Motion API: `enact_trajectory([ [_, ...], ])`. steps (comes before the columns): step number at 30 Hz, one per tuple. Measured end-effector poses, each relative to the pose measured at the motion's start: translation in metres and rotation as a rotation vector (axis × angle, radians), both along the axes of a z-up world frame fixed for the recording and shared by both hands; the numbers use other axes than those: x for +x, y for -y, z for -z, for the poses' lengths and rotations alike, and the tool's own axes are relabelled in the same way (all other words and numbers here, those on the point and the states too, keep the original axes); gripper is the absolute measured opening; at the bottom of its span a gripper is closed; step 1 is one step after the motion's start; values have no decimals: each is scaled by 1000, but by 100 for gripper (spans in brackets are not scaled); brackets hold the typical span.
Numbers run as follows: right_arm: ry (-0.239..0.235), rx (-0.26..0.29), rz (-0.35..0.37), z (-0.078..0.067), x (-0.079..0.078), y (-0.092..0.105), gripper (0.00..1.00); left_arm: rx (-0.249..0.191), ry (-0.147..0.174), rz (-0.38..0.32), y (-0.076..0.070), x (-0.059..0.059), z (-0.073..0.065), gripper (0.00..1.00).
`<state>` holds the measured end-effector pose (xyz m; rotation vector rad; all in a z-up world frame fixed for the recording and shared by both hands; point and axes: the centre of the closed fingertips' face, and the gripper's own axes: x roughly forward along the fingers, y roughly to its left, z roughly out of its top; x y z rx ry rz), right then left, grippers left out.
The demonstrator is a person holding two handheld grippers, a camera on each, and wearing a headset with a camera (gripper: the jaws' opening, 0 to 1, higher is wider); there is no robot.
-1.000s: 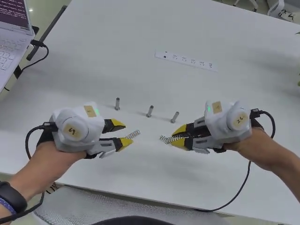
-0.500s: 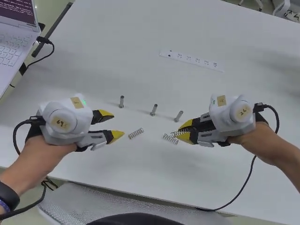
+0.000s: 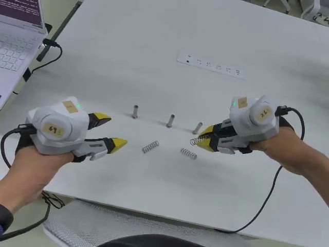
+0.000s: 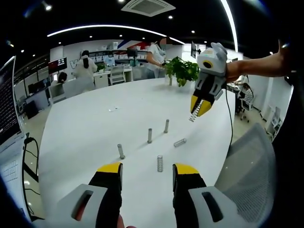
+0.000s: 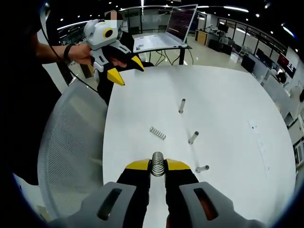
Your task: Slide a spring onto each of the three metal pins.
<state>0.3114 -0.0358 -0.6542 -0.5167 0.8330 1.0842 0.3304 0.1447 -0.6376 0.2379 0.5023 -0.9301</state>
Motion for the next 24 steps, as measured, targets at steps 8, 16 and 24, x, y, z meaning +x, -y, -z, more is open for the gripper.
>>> enact_trajectory([
  [8,-7,-8,10,-2,5,-8,9,-1,3,-47,-17,9,-1,41],
  [16,-23,-16,5,1,15,-11,9,-1,-2,-83,-32,12,2,44],
  [24,-28,-26,-3,1,27,-22,9,-6,-8,-108,-42,13,5,49],
])
